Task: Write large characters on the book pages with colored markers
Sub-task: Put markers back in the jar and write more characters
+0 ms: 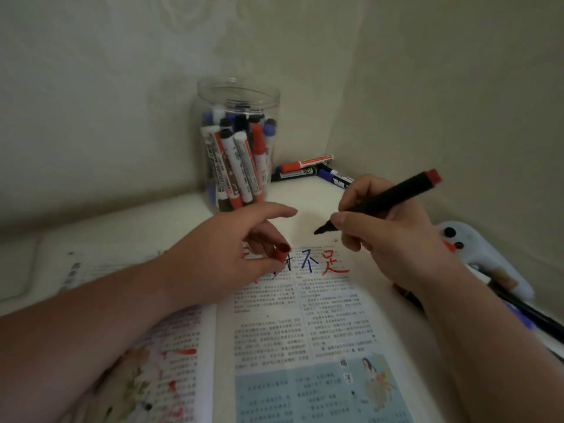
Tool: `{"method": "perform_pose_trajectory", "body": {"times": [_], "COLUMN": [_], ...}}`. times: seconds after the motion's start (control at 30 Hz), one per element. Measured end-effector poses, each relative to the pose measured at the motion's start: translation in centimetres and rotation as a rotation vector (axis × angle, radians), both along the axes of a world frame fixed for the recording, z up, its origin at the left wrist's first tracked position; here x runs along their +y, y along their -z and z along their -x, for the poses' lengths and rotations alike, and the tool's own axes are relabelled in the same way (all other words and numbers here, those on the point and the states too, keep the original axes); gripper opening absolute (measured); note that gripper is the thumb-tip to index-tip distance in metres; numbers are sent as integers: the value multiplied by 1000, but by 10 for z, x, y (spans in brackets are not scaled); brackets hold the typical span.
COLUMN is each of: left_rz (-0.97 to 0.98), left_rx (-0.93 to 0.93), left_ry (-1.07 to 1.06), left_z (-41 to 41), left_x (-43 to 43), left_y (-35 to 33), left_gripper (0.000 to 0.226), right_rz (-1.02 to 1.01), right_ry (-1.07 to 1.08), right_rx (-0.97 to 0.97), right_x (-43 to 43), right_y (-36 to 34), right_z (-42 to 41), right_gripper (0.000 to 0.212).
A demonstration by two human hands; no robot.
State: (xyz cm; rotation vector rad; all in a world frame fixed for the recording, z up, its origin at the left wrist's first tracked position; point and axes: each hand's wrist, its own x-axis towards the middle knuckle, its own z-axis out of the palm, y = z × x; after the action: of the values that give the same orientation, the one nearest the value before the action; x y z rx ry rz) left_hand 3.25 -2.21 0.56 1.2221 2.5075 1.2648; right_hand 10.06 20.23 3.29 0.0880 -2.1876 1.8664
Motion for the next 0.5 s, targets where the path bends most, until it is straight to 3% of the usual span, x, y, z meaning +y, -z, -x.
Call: {"method": "perform_pose_trajectory", "body": {"times": [0.1, 0.23, 0.37, 0.5], "left_rz": [7, 21, 31, 24], "left_rx": [-39, -45, -68, -68], "left_ry": [7, -1, 10, 31], "left_z": [-1, -1, -2, -5], "left_x": [0, -1, 0, 3], "left_y": [-2, -4, -6, -6], "left_gripper": [73, 74, 74, 73], "right_rz": [46, 11, -105, -347], "right_ry": [-129, -118, -78, -52], "right_rx": [12, 30, 15, -43], "right_x": [-11, -21, -25, -32], "right_y": [7, 3, -5, -4], "right_z": [1, -1, -4, -4], "right_gripper": [12, 6, 15, 12]}}
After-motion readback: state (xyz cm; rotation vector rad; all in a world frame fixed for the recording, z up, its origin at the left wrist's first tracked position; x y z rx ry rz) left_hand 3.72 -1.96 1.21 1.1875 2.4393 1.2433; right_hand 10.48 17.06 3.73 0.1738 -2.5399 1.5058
